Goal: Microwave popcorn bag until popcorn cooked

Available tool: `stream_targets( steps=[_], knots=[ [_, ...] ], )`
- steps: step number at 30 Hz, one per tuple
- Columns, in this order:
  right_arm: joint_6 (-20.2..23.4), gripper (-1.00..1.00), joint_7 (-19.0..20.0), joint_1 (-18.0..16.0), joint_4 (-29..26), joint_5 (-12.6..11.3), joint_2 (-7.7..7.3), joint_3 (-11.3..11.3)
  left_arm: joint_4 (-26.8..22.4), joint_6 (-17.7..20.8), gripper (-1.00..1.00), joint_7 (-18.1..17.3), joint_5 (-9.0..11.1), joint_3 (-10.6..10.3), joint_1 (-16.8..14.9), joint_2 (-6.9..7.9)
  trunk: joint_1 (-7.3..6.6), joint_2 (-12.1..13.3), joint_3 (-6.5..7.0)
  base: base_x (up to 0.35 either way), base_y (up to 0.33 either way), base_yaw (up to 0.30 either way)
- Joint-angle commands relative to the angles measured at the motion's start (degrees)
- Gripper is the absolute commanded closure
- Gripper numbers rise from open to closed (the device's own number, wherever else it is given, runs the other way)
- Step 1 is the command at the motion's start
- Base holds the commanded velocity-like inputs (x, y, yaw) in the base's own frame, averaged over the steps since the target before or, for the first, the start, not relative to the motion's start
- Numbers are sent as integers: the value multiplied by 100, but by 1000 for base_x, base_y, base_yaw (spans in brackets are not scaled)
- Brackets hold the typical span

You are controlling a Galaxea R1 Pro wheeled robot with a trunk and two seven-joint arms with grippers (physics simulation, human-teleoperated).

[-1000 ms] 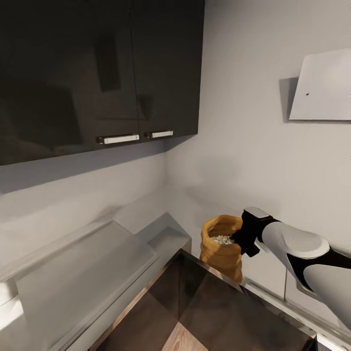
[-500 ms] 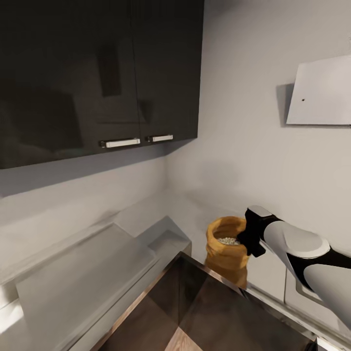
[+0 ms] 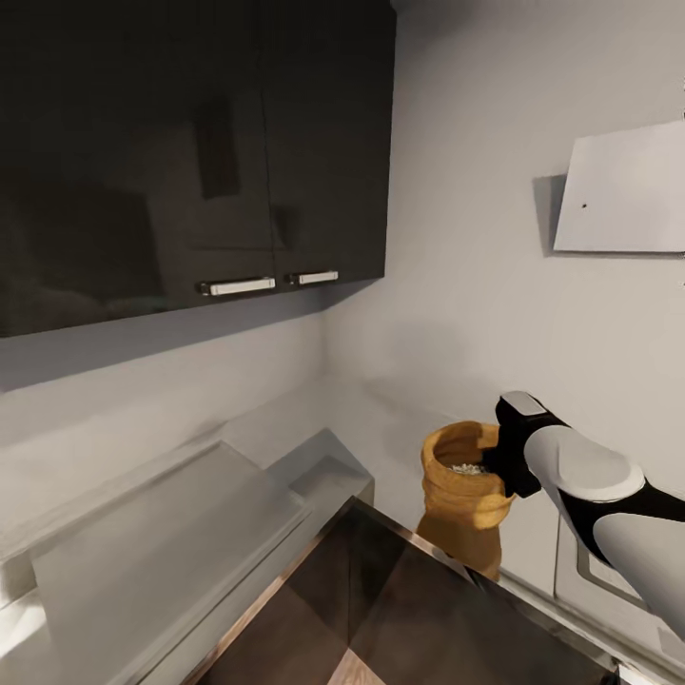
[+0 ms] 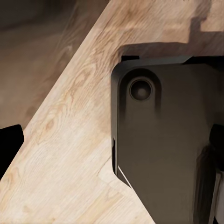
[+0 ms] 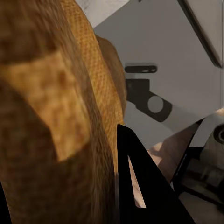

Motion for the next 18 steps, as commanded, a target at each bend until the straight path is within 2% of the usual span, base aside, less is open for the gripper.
stream_targets(
  steps=[1,14,18],
  knots=[
    [53,100,-45,0,-11,-60,-1,42,3,-17,-100,-1,-3,-3,-2,1,2,-3,8,0,0,0],
    [161,100,-189,-62,-17,-60,-5,42,3,-11,-100,-1,-3,-3,3,-3,2,-3,130,-2,0,0],
    [174,100,-188,-63,-17,-60,-5,42,3,-7,-100,-1,-3,-3,-3,-8,2,-3,153,-180,-4,0]
  ],
)
